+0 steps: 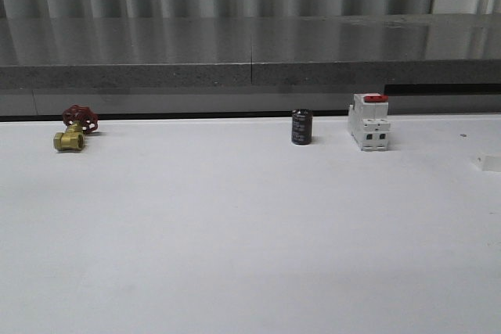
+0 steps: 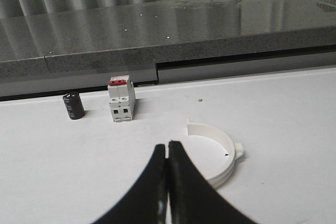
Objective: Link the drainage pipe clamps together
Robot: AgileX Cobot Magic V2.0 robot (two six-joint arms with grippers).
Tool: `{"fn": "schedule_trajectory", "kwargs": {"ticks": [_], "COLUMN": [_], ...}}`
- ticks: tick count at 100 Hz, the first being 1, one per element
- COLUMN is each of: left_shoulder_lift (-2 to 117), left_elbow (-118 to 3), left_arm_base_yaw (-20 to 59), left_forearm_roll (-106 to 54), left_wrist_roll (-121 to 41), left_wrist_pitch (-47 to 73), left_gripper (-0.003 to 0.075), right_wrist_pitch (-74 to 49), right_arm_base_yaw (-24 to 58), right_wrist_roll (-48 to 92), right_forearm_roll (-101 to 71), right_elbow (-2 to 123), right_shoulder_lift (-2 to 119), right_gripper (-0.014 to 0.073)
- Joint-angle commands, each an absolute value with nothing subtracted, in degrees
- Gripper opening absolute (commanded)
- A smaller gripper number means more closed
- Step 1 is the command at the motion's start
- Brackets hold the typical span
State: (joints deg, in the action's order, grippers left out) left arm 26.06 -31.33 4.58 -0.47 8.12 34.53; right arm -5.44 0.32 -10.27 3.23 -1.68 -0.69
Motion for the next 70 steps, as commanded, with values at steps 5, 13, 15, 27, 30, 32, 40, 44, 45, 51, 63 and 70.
{"fn": "schedule_trajectory", "kwargs": {"ticks": [5, 13, 15, 27, 30, 32, 40, 44, 45, 51, 63, 70], "left_shoulder_lift": [37.1, 42.5, 43.9, 50.4, 51.7, 52.6, 55.3, 56.1, 56.3, 57.2, 58.5, 58.8], "left_elbow": [-40.7, -44.0, -44.6, -47.2, -47.5, -47.7, -48.0, -48.0, -48.0, -48.0, -48.0, -48.0], "left_arm_base_yaw": [4.4, 4.4, 4.4, 4.4, 4.4, 4.4, 4.4, 4.4, 4.4, 4.4, 4.4, 4.4], "left_forearm_roll": [-0.4, 0.0, 0.0, 2.3, 2.5, 2.7, 3.0, 3.0, 3.0, 3.0, 3.1, 3.1], "left_wrist_roll": [8.2, 8.2, 8.2, 8.0, 8.0, 8.0, 8.0, 8.0, 8.0, 8.0, 8.0, 8.0], "left_wrist_pitch": [38.2, 39.3, 39.3, 39.8, 39.8, 39.8, 39.8, 39.8, 39.9, 40.0, 39.9, 39.5], "left_gripper": [-0.0021, -0.0021, -0.0021, -0.002, -0.002, -0.002, -0.0013, 0.0013, 0.0025, 0.0097, 0.0312, 0.0436], "right_wrist_pitch": [-0.8, -0.8, -0.8, -0.8, -0.8, -0.8, -0.8, -0.8, -0.8, -0.8, -0.8, -0.8], "right_arm_base_yaw": [0.4, 0.4, 0.4, 0.4, 0.4, 0.4, 0.4, 0.4, 0.4, 0.4, 0.4, 0.4], "right_wrist_roll": [-9.8, -9.8, -9.8, -9.8, -9.8, -9.8, -9.8, -9.8, -9.8, -9.8, -9.8, -9.8], "right_forearm_roll": [3.3, 3.3, 3.3, 3.3, 3.3, 3.3, 3.3, 3.3, 3.3, 3.3, 3.3, 3.3], "right_elbow": [-0.5, -0.5, -0.5, -0.5, -0.5, -0.5, -0.5, -0.5, -0.5, -0.5, -0.5, -0.5], "right_shoulder_lift": [-1.7, -1.7, -1.7, -1.7, -1.7, -1.7, -1.7, -1.7, -1.7, -1.7, -1.7, -1.7], "right_gripper": [-0.0067, -0.0067, -0.0067, -0.0067, -0.0067, -0.0067, -0.0067, -0.0067, -0.0067, -0.0067, -0.0067, -0.0067]}}
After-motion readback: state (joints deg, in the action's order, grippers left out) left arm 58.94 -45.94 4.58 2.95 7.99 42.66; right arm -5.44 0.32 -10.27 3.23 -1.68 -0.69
